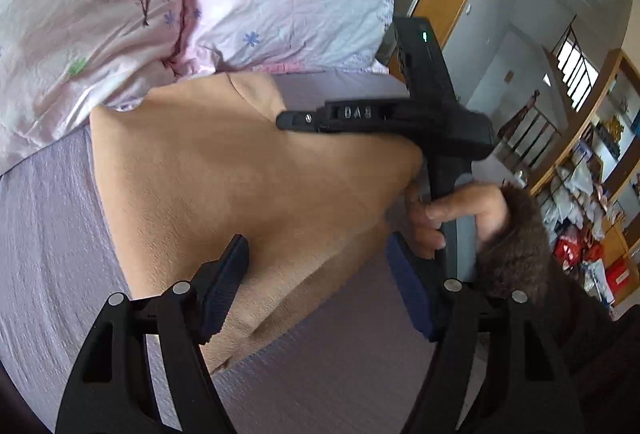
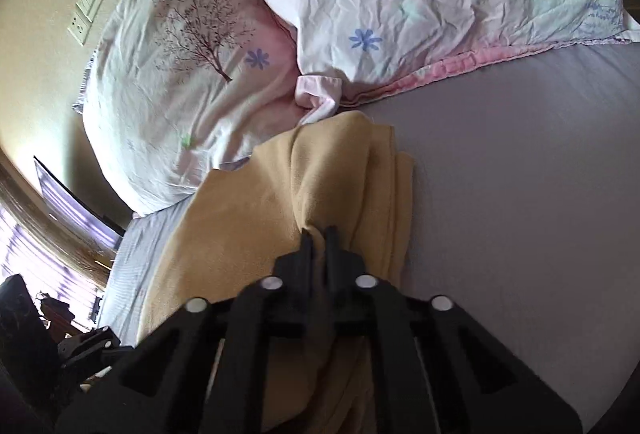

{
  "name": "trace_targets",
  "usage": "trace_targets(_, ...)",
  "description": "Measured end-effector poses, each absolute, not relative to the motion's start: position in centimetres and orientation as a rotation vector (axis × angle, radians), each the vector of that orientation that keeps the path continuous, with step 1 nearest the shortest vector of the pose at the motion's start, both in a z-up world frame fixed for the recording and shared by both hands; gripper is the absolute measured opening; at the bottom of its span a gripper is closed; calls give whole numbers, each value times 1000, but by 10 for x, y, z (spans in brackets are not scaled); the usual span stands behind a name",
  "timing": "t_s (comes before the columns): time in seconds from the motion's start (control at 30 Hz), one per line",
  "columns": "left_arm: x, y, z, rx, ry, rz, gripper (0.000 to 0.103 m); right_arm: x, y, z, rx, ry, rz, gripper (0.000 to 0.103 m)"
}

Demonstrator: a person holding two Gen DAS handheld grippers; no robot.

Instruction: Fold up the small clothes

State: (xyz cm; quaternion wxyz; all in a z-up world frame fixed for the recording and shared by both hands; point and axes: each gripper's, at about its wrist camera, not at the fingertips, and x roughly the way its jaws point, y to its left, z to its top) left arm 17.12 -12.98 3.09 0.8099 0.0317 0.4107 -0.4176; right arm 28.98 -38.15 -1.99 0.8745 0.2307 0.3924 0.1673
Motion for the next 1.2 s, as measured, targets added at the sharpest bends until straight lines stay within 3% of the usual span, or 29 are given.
trace_targets(0.07, 170, -144, 13, 131, 946, -896, 71, 288, -388, -22, 507, 813, 328, 6)
trace_targets(0.13, 160, -149, 8, 214, 904, -864, 71, 281, -395, -17, 538, 800, 324, 11)
trace_targets(0.17, 157, -147, 8, 221, 896, -861, 71, 274, -399, -10, 548, 784, 321, 18)
trace_targets(0.2, 157, -145, 10, 202, 897, -863, 71, 262, -400, 0, 551, 750, 341, 34)
trace_targets(0.27, 159, -135, 13, 152, 905, -874, 71, 236, -401, 16, 549, 695, 407, 55)
trace_targets(0.37, 161, -123, 13, 108, 915, -882, 71, 195, -395, 26, 449, 682, 416, 53)
trace_targets(0.47, 157, -120, 14, 104, 910, -886, 72, 167, -386, 23, 377, 708, 414, 41)
trace_targets(0.57, 151, -122, 14, 115, 905, -889, 76, 161, -370, 16, 318, 720, 417, 40)
trace_targets(0.63, 151, -125, 13, 119, 905, -882, 76, 166, -360, 10, 276, 737, 404, 16)
trace_targets(0.67, 151, -125, 14, 116, 905, -881, 76, 169, -358, 7, 271, 748, 398, 13)
trace_targets(0.93, 148, -122, 13, 124, 921, -907, 76, 154, -377, -31, 353, 846, 349, 12)
trace_targets(1.03, 155, -106, 23, 21, 929, -926, 75, 154, -384, -25, 390, 855, 372, 29)
trace_targets(1.1, 167, -83, 35, -90, 899, -908, 76, 153, -395, -16, 438, 829, 376, 76)
trace_targets(1.2, 202, -48, 42, -241, 879, -786, 80, 172, -417, -5, 554, 794, 399, 80)
